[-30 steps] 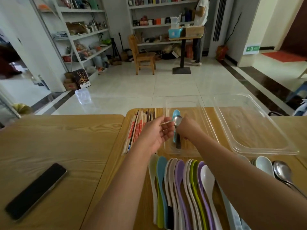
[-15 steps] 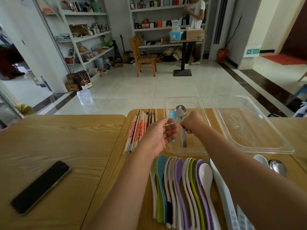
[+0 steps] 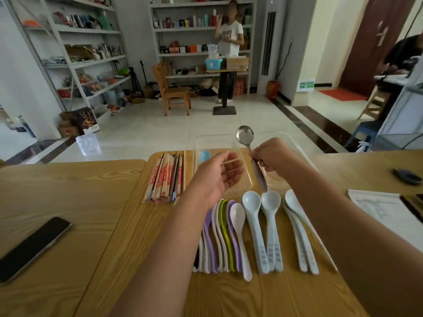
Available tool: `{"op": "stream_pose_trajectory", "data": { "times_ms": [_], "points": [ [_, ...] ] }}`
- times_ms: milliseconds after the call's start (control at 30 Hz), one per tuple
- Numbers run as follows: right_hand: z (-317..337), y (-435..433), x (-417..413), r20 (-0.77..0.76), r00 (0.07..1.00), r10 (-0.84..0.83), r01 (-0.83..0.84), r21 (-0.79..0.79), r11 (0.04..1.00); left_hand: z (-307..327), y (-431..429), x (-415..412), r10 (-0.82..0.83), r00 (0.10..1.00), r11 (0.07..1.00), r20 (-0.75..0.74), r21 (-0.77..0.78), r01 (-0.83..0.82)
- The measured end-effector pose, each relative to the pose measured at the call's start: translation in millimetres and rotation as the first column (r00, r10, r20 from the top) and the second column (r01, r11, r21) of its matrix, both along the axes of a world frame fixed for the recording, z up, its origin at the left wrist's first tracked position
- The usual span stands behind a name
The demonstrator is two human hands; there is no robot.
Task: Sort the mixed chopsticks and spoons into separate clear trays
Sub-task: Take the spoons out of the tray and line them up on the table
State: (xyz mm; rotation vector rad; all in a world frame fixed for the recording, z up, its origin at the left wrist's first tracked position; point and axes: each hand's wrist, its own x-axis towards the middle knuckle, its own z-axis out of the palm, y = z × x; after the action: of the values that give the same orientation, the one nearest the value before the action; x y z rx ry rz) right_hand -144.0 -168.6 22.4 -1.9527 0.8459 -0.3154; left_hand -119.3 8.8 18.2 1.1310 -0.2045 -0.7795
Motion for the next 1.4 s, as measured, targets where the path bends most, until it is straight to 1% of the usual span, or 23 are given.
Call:
{"op": "stream_pose_trajectory", "data": {
  "times_ms": [100,200,300,367,533,833,1000,1200,1400],
  "points": [
    [2.8,-14.5,-52.3,-0.024,0.999,-0.022,0.021,-0.039,0.999,-6.2,-12.6,-29.3,-0.061,0.998,0.998,-0.021,-0.006,0.061],
    [-2.9,-28.6,-100.2,-0.037,0.997,-0.066,0.064,-0.042,0.997,-15.9,-27.0,-57.4,-0.12,0.992,0.993,-0.037,0.014,0.12],
    [-12.7,-38.7,-141.8,-0.078,0.988,-0.132,0.126,-0.084,0.989,-26.6,-39.2,-82.8,-0.18,0.982,0.983,-0.05,0.036,0.182],
    [-22.5,-46.7,-161.7,-0.119,0.978,-0.169,0.16,-0.079,0.984,-32.5,-45.3,-98.0,-0.218,0.974,0.973,-0.055,0.062,0.221],
    [-49.3,-59.1,-192.4,-0.229,0.959,-0.17,0.15,-0.102,0.983,-45.0,-57.1,-122.3,-0.286,0.957,0.949,-0.056,0.121,0.291],
    [-85.3,-64.4,-191.0,-0.299,0.937,-0.178,0.124,-0.192,0.974,-60.2,-63.5,-126.9,-0.288,0.954,0.94,-0.08,0.164,0.298],
    [-91.2,-66.8,-185.8,-0.305,0.935,-0.18,0.135,-0.164,0.977,-62.3,-63.6,-120.9,-0.287,0.954,0.942,-0.089,0.157,0.298],
    [-85.5,-67.4,-180.7,-0.307,0.936,-0.174,0.123,-0.18,0.976,-62.8,-63.4,-113.6,-0.282,0.956,0.945,-0.084,0.148,0.291],
    [-61.5,-59.4,-155.2,-0.237,0.962,-0.135,0.089,-0.193,0.977,-54.4,-52.9,-94.9,-0.249,0.966,0.958,-0.069,0.13,0.256]
  ]
}}
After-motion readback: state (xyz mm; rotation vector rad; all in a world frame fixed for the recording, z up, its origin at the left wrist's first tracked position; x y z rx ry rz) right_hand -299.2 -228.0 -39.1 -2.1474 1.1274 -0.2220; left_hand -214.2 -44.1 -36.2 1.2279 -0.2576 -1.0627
